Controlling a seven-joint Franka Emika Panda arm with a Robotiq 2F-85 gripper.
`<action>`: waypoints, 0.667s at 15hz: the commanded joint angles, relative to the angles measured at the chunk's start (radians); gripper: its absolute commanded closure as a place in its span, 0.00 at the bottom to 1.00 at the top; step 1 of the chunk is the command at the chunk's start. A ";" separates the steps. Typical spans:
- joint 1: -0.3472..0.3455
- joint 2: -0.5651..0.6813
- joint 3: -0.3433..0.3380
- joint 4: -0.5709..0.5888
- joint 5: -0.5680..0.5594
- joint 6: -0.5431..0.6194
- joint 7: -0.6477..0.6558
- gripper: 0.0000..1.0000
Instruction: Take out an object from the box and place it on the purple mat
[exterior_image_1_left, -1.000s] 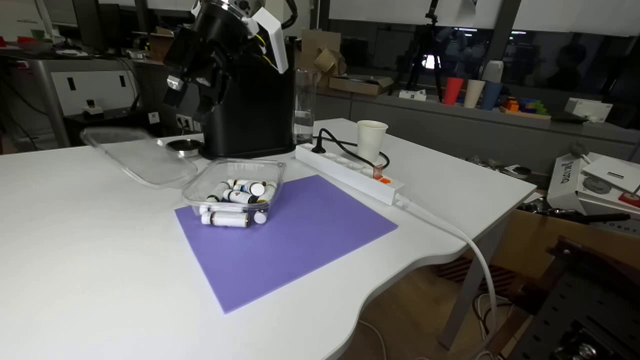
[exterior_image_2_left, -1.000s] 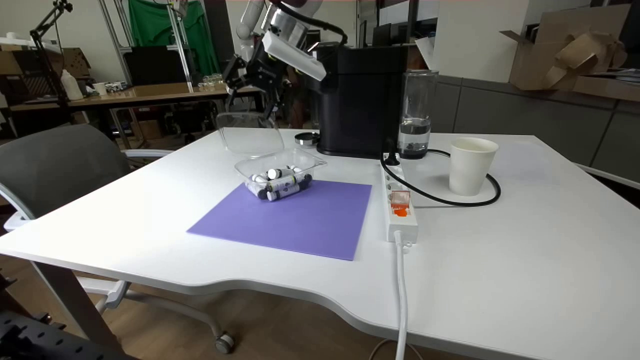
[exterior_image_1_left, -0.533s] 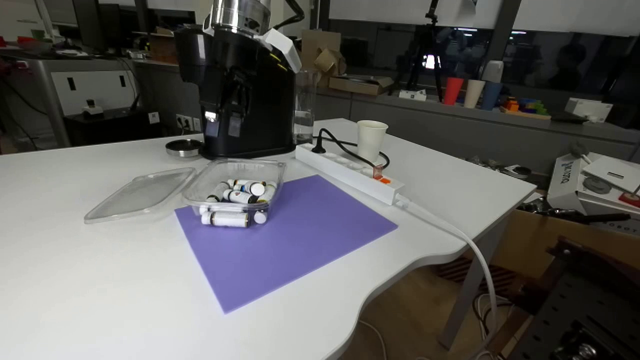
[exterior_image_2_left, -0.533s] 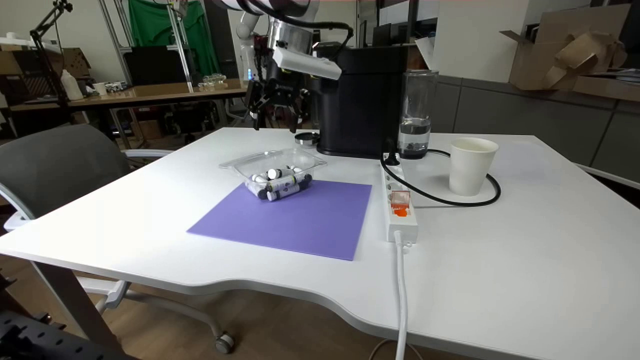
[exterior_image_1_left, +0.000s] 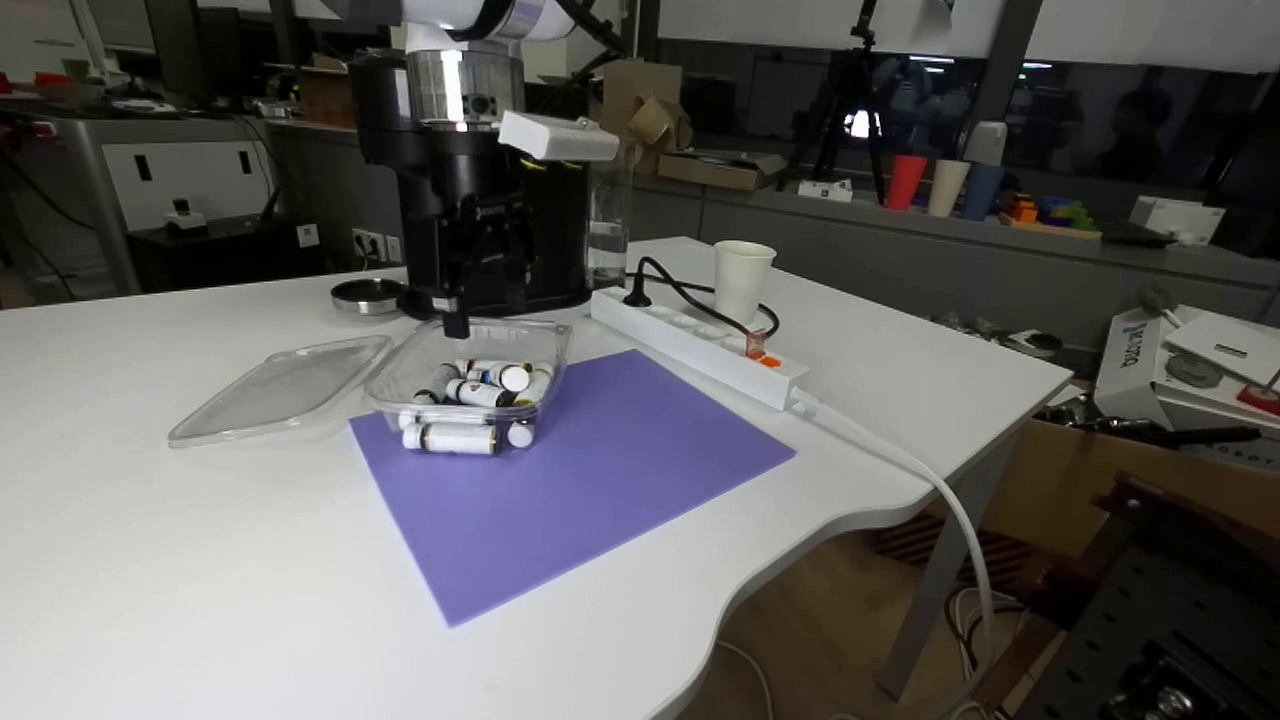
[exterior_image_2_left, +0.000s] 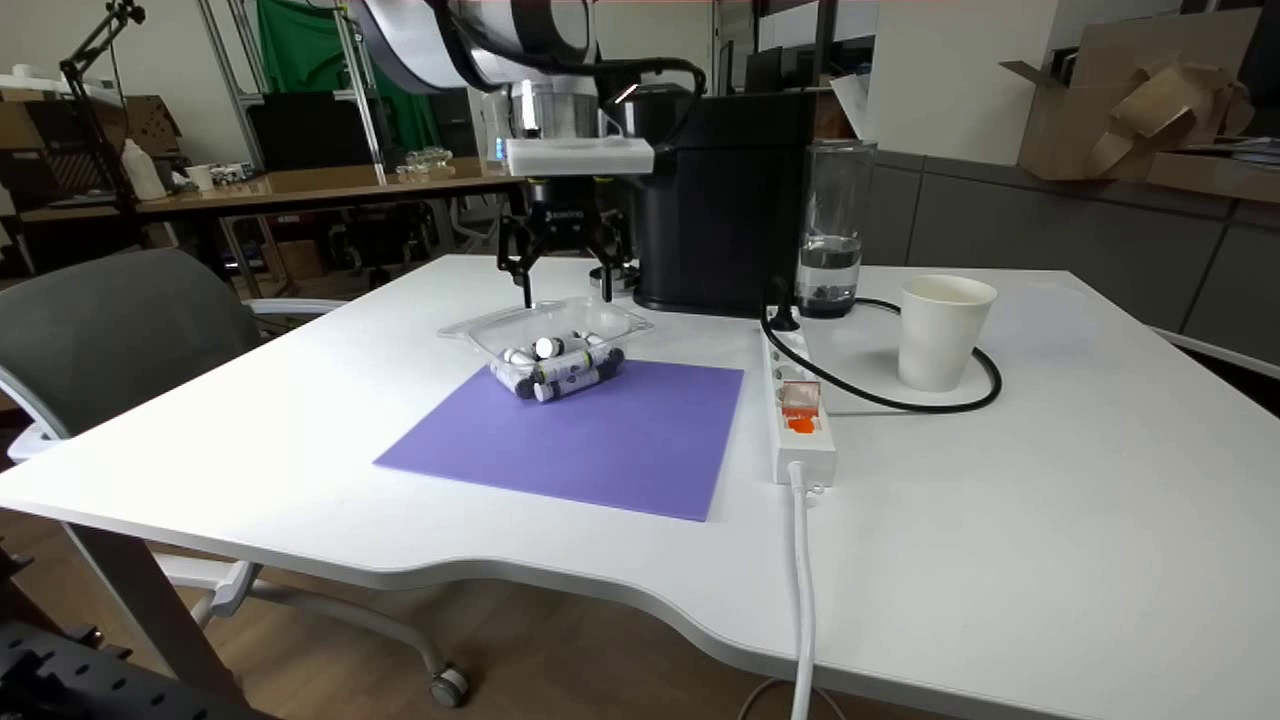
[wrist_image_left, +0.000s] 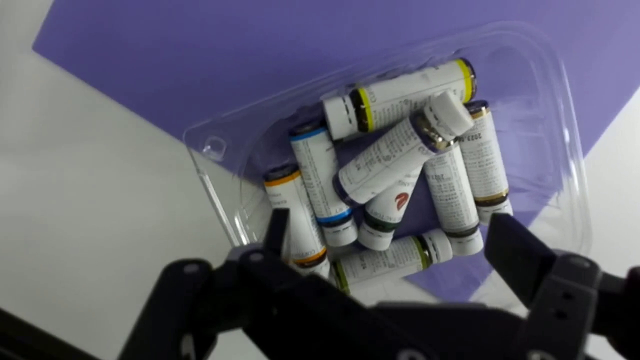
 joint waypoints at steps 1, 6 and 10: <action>0.058 -0.006 -0.040 0.003 -0.124 -0.070 0.256 0.00; 0.099 0.017 -0.051 0.032 -0.197 -0.281 0.477 0.00; 0.103 0.054 -0.036 0.093 -0.173 -0.511 0.573 0.26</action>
